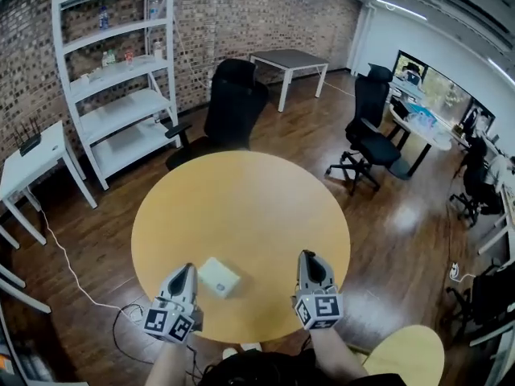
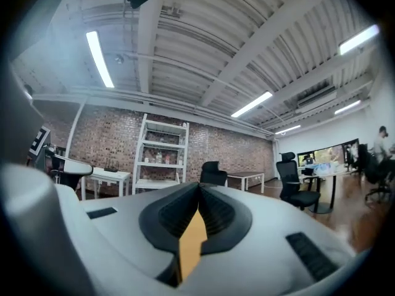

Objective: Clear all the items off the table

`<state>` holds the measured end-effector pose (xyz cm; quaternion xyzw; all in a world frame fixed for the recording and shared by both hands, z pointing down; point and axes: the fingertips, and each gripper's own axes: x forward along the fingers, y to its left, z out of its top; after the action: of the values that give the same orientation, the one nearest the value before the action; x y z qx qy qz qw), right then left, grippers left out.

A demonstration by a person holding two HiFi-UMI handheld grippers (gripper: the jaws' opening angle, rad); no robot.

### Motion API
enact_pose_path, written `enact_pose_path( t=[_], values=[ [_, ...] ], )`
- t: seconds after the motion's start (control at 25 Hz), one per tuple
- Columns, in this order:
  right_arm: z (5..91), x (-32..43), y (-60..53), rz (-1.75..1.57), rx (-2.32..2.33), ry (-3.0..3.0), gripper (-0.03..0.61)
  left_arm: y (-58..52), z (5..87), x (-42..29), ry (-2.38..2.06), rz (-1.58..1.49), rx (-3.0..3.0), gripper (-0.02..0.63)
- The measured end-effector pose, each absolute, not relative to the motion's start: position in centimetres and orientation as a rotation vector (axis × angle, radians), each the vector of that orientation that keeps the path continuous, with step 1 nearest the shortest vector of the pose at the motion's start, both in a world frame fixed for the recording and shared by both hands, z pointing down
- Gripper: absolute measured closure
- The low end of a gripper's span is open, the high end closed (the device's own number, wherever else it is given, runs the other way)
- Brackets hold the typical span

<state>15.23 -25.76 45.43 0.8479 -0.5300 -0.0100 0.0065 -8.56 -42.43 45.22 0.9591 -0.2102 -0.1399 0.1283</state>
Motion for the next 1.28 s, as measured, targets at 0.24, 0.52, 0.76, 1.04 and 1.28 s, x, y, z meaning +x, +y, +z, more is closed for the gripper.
enact_pose_path(
  t=[0.24, 0.52, 0.76, 1.04, 1.28],
  values=[
    [43.9, 19.5, -16.7, -0.039, 2.836, -1.352, 0.577, -37.3, 43.9, -1.3, -0.292, -0.366, 2.828, 0.623],
    [41.8, 22.3, -9.0, -0.133, 3.004, -1.25, 0.577, -30.0, 40.6, 2.7, -0.069, -0.383, 2.886, 0.623],
    [42.3, 24.1, -3.4, -0.151, 2.97, -1.29, 0.577, -24.2, 41.2, 5.4, -0.106, -0.4, 2.886, 0.623],
    [41.6, 27.8, 9.1, -0.2, 3.016, -0.974, 0.577, -14.0, 41.4, 14.4, 0.215, -0.334, 2.832, 0.623],
    [42.9, 27.5, 20.8, -0.159, 3.129, -0.638, 0.577, -2.9, 41.1, 19.5, 0.599, -0.275, 2.767, 0.623]
  ],
)
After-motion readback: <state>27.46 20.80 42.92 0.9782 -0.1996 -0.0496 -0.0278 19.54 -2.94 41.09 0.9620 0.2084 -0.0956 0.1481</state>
